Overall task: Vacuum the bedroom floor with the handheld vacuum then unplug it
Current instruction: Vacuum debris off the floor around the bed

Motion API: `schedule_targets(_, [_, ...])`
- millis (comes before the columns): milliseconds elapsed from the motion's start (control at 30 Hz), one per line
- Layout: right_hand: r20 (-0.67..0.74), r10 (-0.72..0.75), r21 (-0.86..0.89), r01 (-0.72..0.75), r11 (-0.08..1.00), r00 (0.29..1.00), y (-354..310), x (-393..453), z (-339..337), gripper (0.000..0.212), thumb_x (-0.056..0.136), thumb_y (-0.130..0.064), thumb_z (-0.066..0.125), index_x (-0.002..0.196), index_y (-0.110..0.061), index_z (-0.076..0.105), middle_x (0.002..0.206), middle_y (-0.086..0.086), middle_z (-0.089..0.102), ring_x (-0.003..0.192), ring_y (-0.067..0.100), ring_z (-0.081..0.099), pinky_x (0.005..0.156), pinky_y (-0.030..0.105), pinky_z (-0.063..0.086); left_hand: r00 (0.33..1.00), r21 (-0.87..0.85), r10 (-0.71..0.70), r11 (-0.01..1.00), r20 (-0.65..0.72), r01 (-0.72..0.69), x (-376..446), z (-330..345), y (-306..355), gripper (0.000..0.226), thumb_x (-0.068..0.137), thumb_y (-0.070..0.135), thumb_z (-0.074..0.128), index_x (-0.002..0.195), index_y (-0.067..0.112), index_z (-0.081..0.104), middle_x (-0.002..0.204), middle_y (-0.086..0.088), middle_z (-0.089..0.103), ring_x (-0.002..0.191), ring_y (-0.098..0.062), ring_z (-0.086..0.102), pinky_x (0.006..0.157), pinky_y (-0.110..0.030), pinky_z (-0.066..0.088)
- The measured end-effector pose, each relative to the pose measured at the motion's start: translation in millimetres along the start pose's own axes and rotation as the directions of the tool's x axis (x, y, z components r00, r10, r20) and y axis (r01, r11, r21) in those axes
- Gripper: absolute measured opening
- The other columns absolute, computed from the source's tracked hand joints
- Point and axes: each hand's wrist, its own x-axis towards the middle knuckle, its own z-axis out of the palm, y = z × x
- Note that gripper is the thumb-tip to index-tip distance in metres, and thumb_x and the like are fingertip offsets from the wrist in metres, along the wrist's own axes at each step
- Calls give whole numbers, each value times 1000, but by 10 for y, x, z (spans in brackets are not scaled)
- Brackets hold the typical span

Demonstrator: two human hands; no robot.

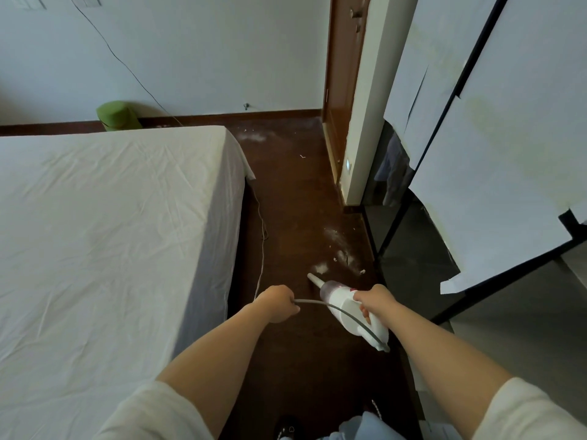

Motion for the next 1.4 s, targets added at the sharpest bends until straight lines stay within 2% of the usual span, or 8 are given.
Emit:
schedule_targets(100, [-16,9,38,-8,999,1000,20,17,-85,20,93,-11,54,76,-3,57,55,5,47,46,15,43,44,25,39,1000,7,11,1000,-1,-11,22,16,71,30,94,30,53,115,10,61,111,-6,63,102,-20,60,84,-27,47])
schedule_targets(233, [-41,6,60,-3,998,999,47,34,-192,16,95,-13,51,96,-1,61,58,7,49,52,18,47,58,30,44,1000,3,22,1000,12,-22,41,28,151,30,95,30,53,115,10,61,112,-7,62,104,-21,60,86,-29,48])
schedule_targets(400, [-85,38,16,-37,999,996,64,77,-333,27,97,-17,50,74,-4,52,60,7,52,59,18,50,78,34,43,999,7,27,1000,33,-27,57,39,204,28,95,30,53,113,11,62,113,-7,62,105,-22,59,89,-31,48])
schedule_targets(467, [-88,39,6,-39,999,995,58,103,-374,24,96,-17,50,76,-3,54,59,7,52,58,18,49,81,35,45,999,13,28,1000,29,-28,63,45,227,28,95,31,53,112,10,62,113,-8,62,105,-22,60,89,-31,48])
schedule_targets(633, [-32,5,12,-5,1000,999,15,144,-407,24,93,-8,50,111,6,60,59,8,48,50,17,43,51,29,39,1000,-3,15,1000,18,-15,68,20,265,28,94,31,53,111,10,62,112,-7,62,104,-22,59,87,-30,48])
schedule_targets(1067, [39,-37,-32,38,999,999,-121,160,-154,12,95,-11,52,95,-2,60,61,6,48,47,14,43,43,24,37,998,-68,-52,996,-19,51,44,-15,168,28,94,30,54,114,12,62,109,-5,64,101,-18,60,85,-27,48])
schedule_targets(1233, [10,-35,-17,35,999,999,-109,226,-220,19,93,-12,53,77,-2,58,56,7,50,49,18,47,56,31,43,998,-63,-58,996,-22,56,55,-15,215,30,94,30,54,116,11,61,111,-6,64,103,-19,60,87,-29,48])
schedule_targets(1400, [-34,-6,-7,6,1000,999,-94,285,-353,21,95,-15,51,80,-3,57,59,7,53,59,19,51,79,35,46,999,-56,-38,998,-19,37,92,-15,312,31,94,30,54,117,11,61,112,-6,63,104,-20,60,87,-28,47])
